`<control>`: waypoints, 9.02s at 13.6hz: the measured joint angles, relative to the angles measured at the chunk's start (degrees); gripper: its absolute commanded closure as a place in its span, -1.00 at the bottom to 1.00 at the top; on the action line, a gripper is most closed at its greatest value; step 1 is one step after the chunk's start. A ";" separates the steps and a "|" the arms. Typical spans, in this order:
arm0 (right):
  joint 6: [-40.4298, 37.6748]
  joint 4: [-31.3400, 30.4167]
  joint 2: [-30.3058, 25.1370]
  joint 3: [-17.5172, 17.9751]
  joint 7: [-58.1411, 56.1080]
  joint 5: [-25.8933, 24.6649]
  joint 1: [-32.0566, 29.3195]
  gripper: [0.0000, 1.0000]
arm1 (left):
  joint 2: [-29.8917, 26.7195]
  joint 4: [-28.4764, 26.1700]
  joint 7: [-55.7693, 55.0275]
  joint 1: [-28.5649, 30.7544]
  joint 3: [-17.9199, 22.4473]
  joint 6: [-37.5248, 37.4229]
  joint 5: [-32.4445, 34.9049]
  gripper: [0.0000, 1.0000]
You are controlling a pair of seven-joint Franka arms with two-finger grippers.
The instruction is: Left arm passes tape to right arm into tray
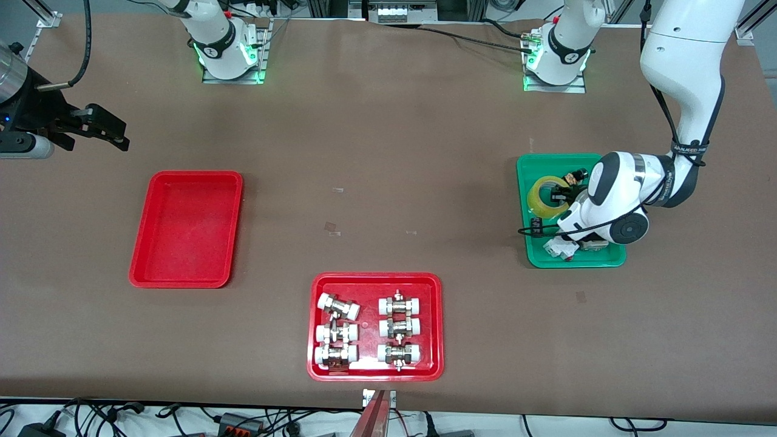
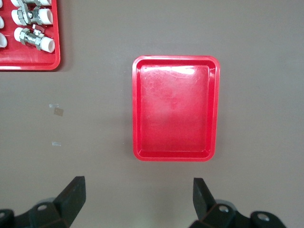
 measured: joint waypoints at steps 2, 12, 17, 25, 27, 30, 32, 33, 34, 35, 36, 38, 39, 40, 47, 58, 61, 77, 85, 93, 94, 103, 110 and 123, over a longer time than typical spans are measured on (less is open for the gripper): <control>0.00 0.00 0.00 0.00 0.00 0.00 0.00 -1.00 | -0.05 0.30 0.59 -0.01 -0.02 -0.09 0.45 0.99; 0.00 0.01 0.01 -0.03 0.00 0.00 -0.07 -1.00 | -2.55 19.65 9.27 1.25 -2.84 -20.48 0.70 0.99; -0.02 0.01 0.02 -0.05 0.00 0.00 -0.10 -1.00 | -6.68 35.70 9.02 0.92 -9.03 -33.97 -5.54 0.99; -4.33 -0.83 1.57 -0.05 0.00 0.02 -0.14 -1.00 | 0.01 37.01 -10.44 -14.15 -9.74 -10.92 -23.00 0.99; -5.74 -1.16 2.12 -0.06 -0.84 1.76 -0.16 -1.00 | 3.52 37.04 -18.92 -17.80 -9.79 -2.96 -25.74 0.99; -6.14 -1.61 3.29 -0.12 -7.54 11.92 -1.87 -1.00 | 6.45 37.17 -29.50 -22.14 -9.83 5.33 -31.58 0.99; -6.13 -1.99 5.50 -0.29 -13.95 19.49 -4.41 -1.00 | 8.18 37.52 -34.55 -24.64 -9.83 10.41 -36.10 0.99; -5.82 -2.12 7.03 -0.40 -16.51 23.67 -5.33 -1.00 | 8.95 37.94 -36.77 -25.49 -9.82 12.08 -36.98 0.99; -4.83 -2.14 8.81 -0.49 -18.78 27.78 -5.82 -1.00 | 9.54 38.38 -38.22 -25.93 -9.82 12.68 -37.88 0.99; -3.08 -2.15 10.52 -0.42 -20.54 30.97 -5.84 -1.00 | 10.15 38.81 -38.82 -26.06 -9.82 13.07 -40.27 0.99; -1.07 -2.17 11.87 -0.03 -21.53 33.18 -5.68 -1.00 | 10.75 39.10 -38.85 -26.07 -9.79 14.21 -43.96 0.99; 4.36 -2.88 13.92 0.97 -23.27 37.48 -4.07 -1.00 | 12.26 39.80 -38.97 -26.93 -9.79 19.55 -48.79 0.99; 8.38 -4.14 14.47 1.21 -24.69 39.70 -2.35 -1.00 | 13.13 40.17 -39.57 -27.66 -9.79 22.05 -49.41 0.99; 11.81 -5.45 14.79 1.35 -25.59 41.43 -0.45 -1.00 | 13.99 40.62 -40.47 -28.36 -9.79 23.41 -49.83 0.99; 24.08 -8.11 19.46 1.49 -30.96 46.31 5.73 -1.00 | 16.97 44.37 -48.51 -29.42 -9.79 24.45 -53.12 0.99; 27.77 -8.03 22.31 1.27 -31.23 51.74 7.39 0.65 | 17.61 44.76 -47.30 -29.53 -9.77 24.45 -53.13 0.99; 27.74 -7.77 22.23 1.23 -31.29 51.87 7.37 1.00 | 17.66 44.95 -47.19 -29.48 -9.65 24.51 -53.13 0.85; 14.48 -8.58 24.02 -0.80 -41.87 46.31 -7.90 1.00 | 3.82 48.74 -40.34 -4.40 -8.76 -17.60 -33.86 -1.00; 9.84 -10.56 37.50 -0.89 -67.91 41.38 -23.51 0.38 | -3.91 48.73 -20.57 -0.71 -9.36 -33.64 -4.14 -1.00; 18.86 -9.27 37.68 0.50 -70.38 29.18 -21.12 -1.00 | -9.34 39.77 -12.17 -2.62 -11.33 -28.75 7.95 -1.00; 19.88 -9.09 37.00 0.52 -70.37 27.42 -20.15 -1.00 | -10.81 37.23 -10.82 -2.15 -11.32 -26.65 7.91 -1.00; 14.94 -7.78 16.35 0.68 -31.95 3.52 -5.01 -1.00 | -20.26 22.11 -3.93 1.64 -11.30 -16.50 6.05 -1.00; 1.09 -7.82 -0.82 0.84 -6.21 0.86 0.09 -1.00 | -21.18 20.59 -1.54 2.44 -10.30 -14.33 5.77 -1.00; 1.42 -5.58 -4.96 0.03 -0.01 -0.95 0.11 -1.00 | -24.62 23.61 -0.02 0.22 -3.50 -18.79 -4.53 -1.00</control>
